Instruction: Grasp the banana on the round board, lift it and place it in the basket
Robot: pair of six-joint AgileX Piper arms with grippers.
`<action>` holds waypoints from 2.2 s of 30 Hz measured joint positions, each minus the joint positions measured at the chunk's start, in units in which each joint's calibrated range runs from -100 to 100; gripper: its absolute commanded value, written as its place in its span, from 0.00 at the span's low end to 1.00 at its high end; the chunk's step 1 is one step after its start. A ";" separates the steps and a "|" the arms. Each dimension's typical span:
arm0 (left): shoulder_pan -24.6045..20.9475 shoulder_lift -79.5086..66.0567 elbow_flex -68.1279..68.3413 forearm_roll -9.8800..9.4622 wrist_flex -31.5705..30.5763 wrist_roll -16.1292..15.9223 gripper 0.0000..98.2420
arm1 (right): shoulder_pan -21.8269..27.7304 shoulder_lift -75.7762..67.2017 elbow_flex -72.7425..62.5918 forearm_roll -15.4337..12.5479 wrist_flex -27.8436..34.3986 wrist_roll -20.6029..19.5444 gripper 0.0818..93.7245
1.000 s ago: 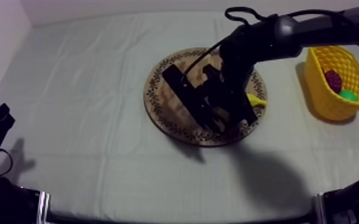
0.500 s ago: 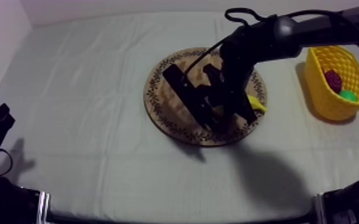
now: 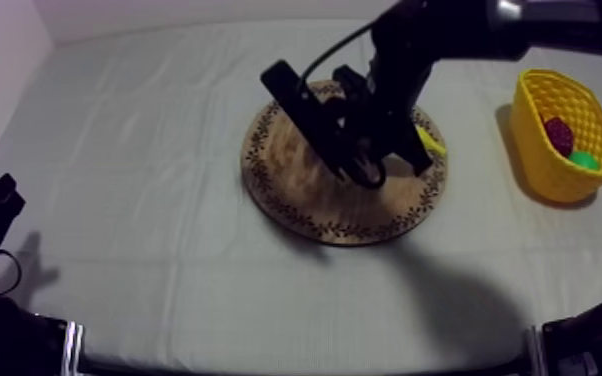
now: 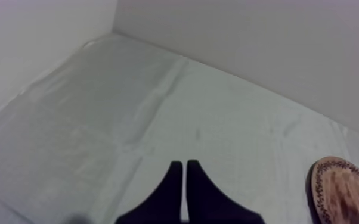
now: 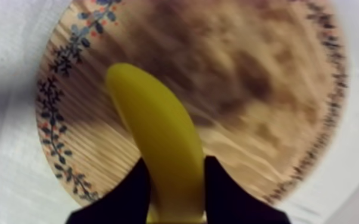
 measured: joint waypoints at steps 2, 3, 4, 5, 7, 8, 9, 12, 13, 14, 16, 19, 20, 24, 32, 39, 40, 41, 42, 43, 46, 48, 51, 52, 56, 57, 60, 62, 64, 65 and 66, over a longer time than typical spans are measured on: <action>0.00 0.00 0.00 0.00 0.00 0.00 0.00 | 0.24 -1.58 -3.19 -0.52 2.97 0.49 0.20; 0.00 0.00 0.00 0.00 0.00 0.00 0.00 | 0.40 -2.49 -4.97 -0.66 4.42 0.58 0.21; 0.00 0.00 0.00 0.00 0.00 0.00 0.00 | 0.53 -3.36 -6.83 -0.80 6.10 0.58 0.21; 0.00 0.00 0.00 0.00 0.00 0.00 0.00 | 0.59 -4.20 -8.33 -0.92 7.21 0.58 0.21; 0.00 0.00 0.00 0.00 0.00 0.00 0.00 | 0.74 -5.75 -12.26 -1.11 10.13 0.64 0.22; 0.00 0.00 0.00 0.00 0.00 0.00 0.00 | 0.78 -6.27 -13.77 -1.10 11.26 0.64 0.22; 0.00 0.00 0.00 0.00 0.00 0.00 0.00 | 0.84 -6.94 -15.65 -1.26 12.59 0.64 0.22; 0.00 0.00 0.00 0.00 0.00 0.00 0.00 | 0.87 -8.50 -20.55 -1.38 15.79 0.24 0.22; 0.00 0.00 0.00 0.00 0.00 0.00 0.00 | 0.87 -8.95 -21.85 -1.52 16.88 -0.03 0.22; 0.00 0.00 0.00 0.00 0.00 0.00 0.00 | 0.87 -9.36 -22.74 -1.74 17.70 -0.17 0.22; 0.00 0.00 0.00 0.00 0.00 0.00 0.00 | 0.87 -9.92 -24.38 -2.14 19.03 -0.92 0.21; 0.00 0.00 0.00 0.00 0.00 0.00 0.00 | 0.98 -10.78 -24.62 -2.51 20.70 -2.01 0.21; 0.00 0.00 0.00 0.00 0.00 0.00 0.00 | 1.01 -11.03 -24.43 -2.64 21.15 -2.49 0.20; 0.00 0.00 0.00 0.00 0.00 0.00 0.00 | 1.54 -11.79 -22.91 -2.64 21.64 -4.47 0.21; 0.00 0.00 0.00 0.00 0.00 0.00 0.00 | 4.48 -13.22 -20.26 -2.48 21.80 -9.90 0.23; 0.00 0.00 0.00 0.00 0.00 0.00 0.00 | 8.47 -14.77 -18.77 -2.21 22.62 -14.99 0.27; 0.00 0.00 0.00 0.00 0.00 0.00 0.00 | 8.97 -14.99 -18.59 -2.21 22.70 -15.54 0.27; 0.00 0.00 0.00 0.00 0.00 0.00 0.00 | 9.63 -15.34 -18.32 -2.21 22.88 -16.22 0.27; 0.00 0.00 0.00 0.00 0.00 0.00 0.00 | 10.29 -15.66 -18.04 -2.21 23.07 -16.91 0.27; 0.00 0.00 0.00 0.00 0.00 0.00 0.00 | 10.96 -15.93 -17.76 -2.21 23.07 -17.65 0.26; 0.00 0.00 0.00 0.00 0.00 0.00 0.00 | 13.08 -17.19 -16.62 -2.40 23.46 -19.61 0.26; 0.00 0.00 0.00 0.00 0.00 0.00 0.00 | 14.46 -18.01 -15.78 -2.43 23.78 -21.00 0.25; 0.00 0.00 0.00 0.00 0.00 0.00 0.00 | 16.76 -19.13 -14.45 -2.50 23.78 -22.67 0.25; 0.00 0.00 0.00 0.00 0.00 0.00 0.00 | 17.66 -19.52 -14.01 -2.64 23.89 -23.13 0.25; 0.00 0.00 0.00 0.00 0.00 0.00 0.00 | 21.27 -20.90 -12.35 -2.70 23.89 -24.35 0.26; 0.00 0.00 0.00 0.00 0.00 0.00 0.00 | 22.29 -21.31 -11.93 -2.70 23.89 -24.35 0.26; 0.00 0.00 0.00 0.00 0.00 0.00 0.00 | 25.08 -22.21 -10.89 -2.63 23.69 -24.32 0.26; 0.00 0.00 0.00 0.00 0.00 0.00 0.00 | 26.88 -22.56 -10.24 -2.39 23.51 -24.22 0.27; 0.00 0.00 0.00 0.00 0.00 0.00 0.00 | 29.06 -22.89 -9.54 -1.99 23.39 -24.05 0.27; 0.00 0.00 0.00 0.00 0.00 0.00 0.00 | 30.03 -22.96 -9.22 -1.93 23.39 -23.93 0.27; 0.00 0.00 0.00 0.00 0.00 0.00 0.00 | 30.76 -23.01 -8.87 -1.73 23.03 -23.86 0.27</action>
